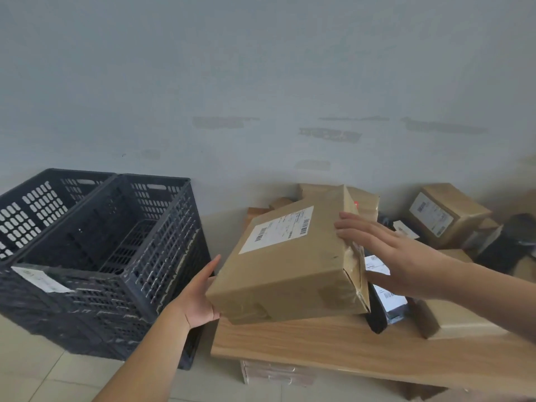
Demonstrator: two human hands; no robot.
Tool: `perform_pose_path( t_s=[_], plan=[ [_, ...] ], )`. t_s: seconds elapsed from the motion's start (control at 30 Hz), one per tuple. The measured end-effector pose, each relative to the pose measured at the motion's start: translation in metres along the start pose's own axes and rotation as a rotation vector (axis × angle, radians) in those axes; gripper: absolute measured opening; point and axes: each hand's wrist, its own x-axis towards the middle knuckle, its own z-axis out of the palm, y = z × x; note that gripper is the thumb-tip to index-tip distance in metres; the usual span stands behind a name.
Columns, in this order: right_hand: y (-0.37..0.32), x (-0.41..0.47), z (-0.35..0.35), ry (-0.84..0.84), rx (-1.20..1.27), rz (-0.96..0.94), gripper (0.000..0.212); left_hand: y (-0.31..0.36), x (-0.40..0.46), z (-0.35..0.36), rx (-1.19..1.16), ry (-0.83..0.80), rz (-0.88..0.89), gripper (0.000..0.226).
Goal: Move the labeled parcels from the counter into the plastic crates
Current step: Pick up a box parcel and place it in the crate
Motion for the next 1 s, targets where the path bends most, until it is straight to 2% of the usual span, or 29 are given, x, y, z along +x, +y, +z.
perform_pose_path(
  t_s=[0.13, 0.3, 0.37, 0.4, 0.43, 0.5, 0.57, 0.6, 0.67, 0.73, 0.8, 0.93, 1.0],
  plan=[
    [0.008, -0.012, 0.004, 0.086, -0.051, -0.061, 0.087, 0.0, -0.001, 0.012, 0.082, -0.1, 0.024, 0.055],
    [0.024, -0.022, 0.005, 0.118, -0.127, -0.074, 0.095, 0.007, -0.006, 0.031, 0.225, -0.173, 0.098, 0.071],
    [0.034, -0.024, 0.007, 0.15, -0.164, -0.036, 0.093, 0.009, -0.005, 0.039, 0.244, -0.19, 0.128, 0.072],
    [0.04, -0.025, 0.008, 0.175, -0.147, 0.041, 0.094, 0.01, -0.004, 0.045, 0.246, -0.198, 0.146, 0.072],
    [0.045, -0.024, 0.01, 0.2, -0.082, 0.171, 0.095, 0.01, -0.004, 0.05, 0.246, -0.203, 0.173, 0.075],
    [0.051, -0.019, 0.014, 0.319, 0.197, 0.524, 0.091, 0.011, -0.002, 0.063, 0.249, -0.184, 0.225, 0.092],
    [0.055, -0.013, 0.026, 0.624, 0.586, 0.853, 0.072, 0.011, -0.001, 0.077, 0.241, -0.103, 0.254, 0.114],
    [0.055, -0.01, 0.033, 0.794, 0.793, 0.986, 0.061, 0.009, 0.0, 0.084, 0.223, -0.059, 0.277, 0.115],
    [0.043, -0.005, 0.043, 0.977, 1.14, 1.168, 0.042, 0.003, 0.005, 0.098, 0.151, 0.015, 0.351, 0.094],
    [0.019, 0.002, 0.057, 0.989, 1.339, 1.208, 0.034, -0.007, 0.009, 0.115, 0.077, 0.066, 0.418, 0.071],
    [-0.01, 0.009, 0.071, 0.916, 1.46, 1.183, 0.049, -0.019, 0.014, 0.132, 0.02, 0.101, 0.48, 0.065],
    [-0.046, 0.015, 0.088, 0.754, 1.567, 1.093, 0.097, -0.043, 0.016, 0.161, -0.012, 0.162, 0.605, 0.081],
    [-0.05, 0.011, 0.09, 0.74, 1.599, 1.032, 0.099, -0.054, 0.013, 0.173, 0.006, 0.16, 0.633, 0.088]
  ],
)
